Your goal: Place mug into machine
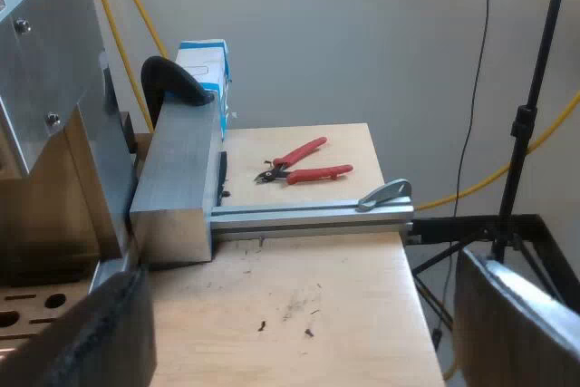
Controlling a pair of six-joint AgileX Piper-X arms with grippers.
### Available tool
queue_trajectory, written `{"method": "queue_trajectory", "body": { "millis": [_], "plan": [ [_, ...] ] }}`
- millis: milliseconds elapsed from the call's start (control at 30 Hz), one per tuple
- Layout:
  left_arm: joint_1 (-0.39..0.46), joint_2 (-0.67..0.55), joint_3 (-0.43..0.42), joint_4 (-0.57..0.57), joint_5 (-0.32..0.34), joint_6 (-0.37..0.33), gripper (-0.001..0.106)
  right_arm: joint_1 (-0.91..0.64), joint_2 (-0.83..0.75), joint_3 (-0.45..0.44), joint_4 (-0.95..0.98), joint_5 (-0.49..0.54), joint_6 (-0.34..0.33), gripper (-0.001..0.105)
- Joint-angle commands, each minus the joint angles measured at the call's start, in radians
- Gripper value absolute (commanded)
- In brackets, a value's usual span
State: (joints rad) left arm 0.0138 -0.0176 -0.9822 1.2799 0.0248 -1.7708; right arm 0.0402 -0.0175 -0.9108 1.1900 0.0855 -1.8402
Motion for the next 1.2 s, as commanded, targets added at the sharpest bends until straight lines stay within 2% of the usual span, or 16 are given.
{"method": "queue_trajectory", "body": {
  "millis": [33,200,333,467,633,800,933,1200],
  "plan": [
    [0.005,-0.137,0.011,0.038,-0.046,0.002,0.082,0.003,-0.037,0.026,-0.028,-0.043,0.005,0.07],
    [0.005,-0.137,0.076,-0.011,-0.05,-0.027,0.082,0.003,-0.037,0.068,-0.037,-0.045,0.015,0.07],
    [0.005,-0.137,0.183,-0.087,-0.025,-0.079,0.082,0.003,-0.037,0.143,-0.065,-0.045,0.012,0.07],
    [0.005,-0.136,0.263,-0.137,0.015,-0.079,0.082,0.003,-0.035,0.207,-0.073,-0.045,0.012,0.07],
    [0.005,-0.136,0.363,-0.141,0.017,-0.079,0.082,0.003,-0.035,0.302,-0.073,-0.045,0.012,0.07],
    [0.005,-0.136,0.435,-0.16,0.017,-0.079,0.082,0.003,-0.035,0.351,-0.084,-0.045,0.012,0.07],
    [0.005,-0.132,0.436,-0.177,0.039,-0.076,0.082,0.003,-0.035,0.351,-0.088,-0.045,0.012,0.07],
    [0.005,-0.132,0.449,-0.214,0.039,-0.056,0.082,0.003,-0.035,0.351,-0.087,-0.045,0.012,0.07]
  ]
}}
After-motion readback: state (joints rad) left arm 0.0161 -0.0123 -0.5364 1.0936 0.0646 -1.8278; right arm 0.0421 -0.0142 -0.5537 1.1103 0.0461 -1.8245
